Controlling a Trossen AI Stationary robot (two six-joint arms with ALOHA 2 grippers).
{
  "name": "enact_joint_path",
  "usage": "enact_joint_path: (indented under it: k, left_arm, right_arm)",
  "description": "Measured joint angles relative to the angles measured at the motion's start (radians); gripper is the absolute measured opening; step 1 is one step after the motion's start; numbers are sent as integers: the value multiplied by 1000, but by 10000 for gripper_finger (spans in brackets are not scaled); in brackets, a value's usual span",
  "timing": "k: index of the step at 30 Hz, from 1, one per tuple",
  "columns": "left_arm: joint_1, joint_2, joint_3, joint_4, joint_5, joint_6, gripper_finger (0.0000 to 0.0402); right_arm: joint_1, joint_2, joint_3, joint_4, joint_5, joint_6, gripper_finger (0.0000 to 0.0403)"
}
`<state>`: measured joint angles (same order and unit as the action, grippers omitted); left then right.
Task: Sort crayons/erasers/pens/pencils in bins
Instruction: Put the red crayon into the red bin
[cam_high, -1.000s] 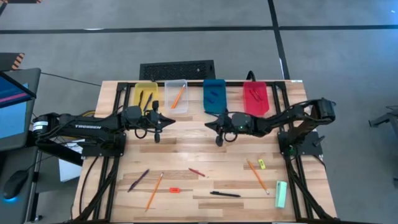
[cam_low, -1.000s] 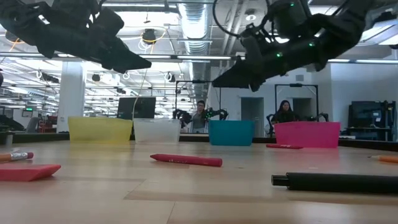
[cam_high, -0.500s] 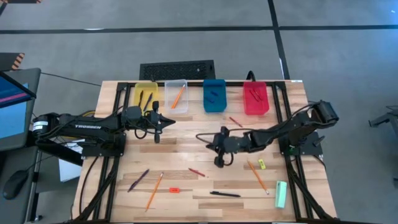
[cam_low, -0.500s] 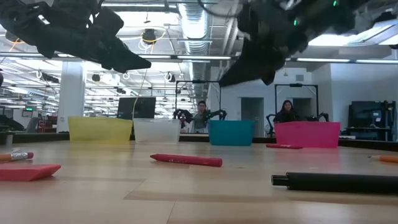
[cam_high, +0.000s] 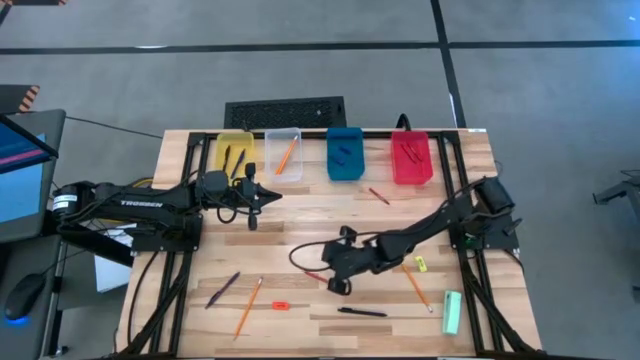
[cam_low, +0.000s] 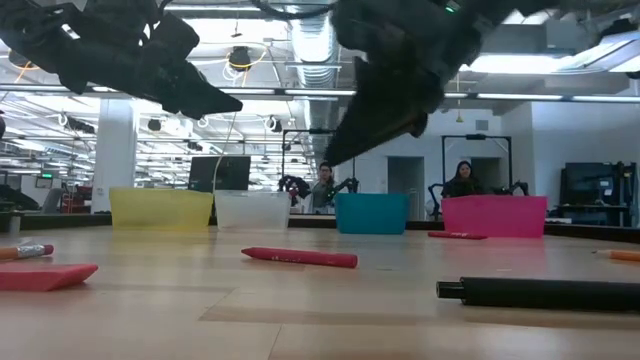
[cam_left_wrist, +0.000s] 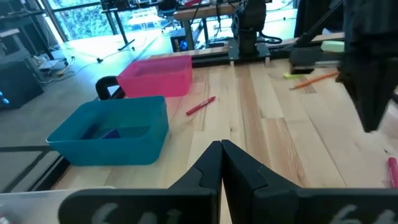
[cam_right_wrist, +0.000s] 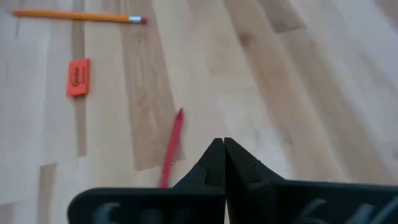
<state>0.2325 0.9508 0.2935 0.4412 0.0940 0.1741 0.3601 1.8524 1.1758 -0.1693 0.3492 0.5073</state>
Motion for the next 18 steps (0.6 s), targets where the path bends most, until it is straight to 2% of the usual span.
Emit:
enact_joint_path:
  k: [11,18]
  left_arm:
    - [0,0,0,-26,0,-15,1]
    - [-1,0,0,-42,0,-37,1]
  right_arm:
    - [47,116,203,-261,-8,176,49]
    - [68,189,279,-298,-17,204,99]
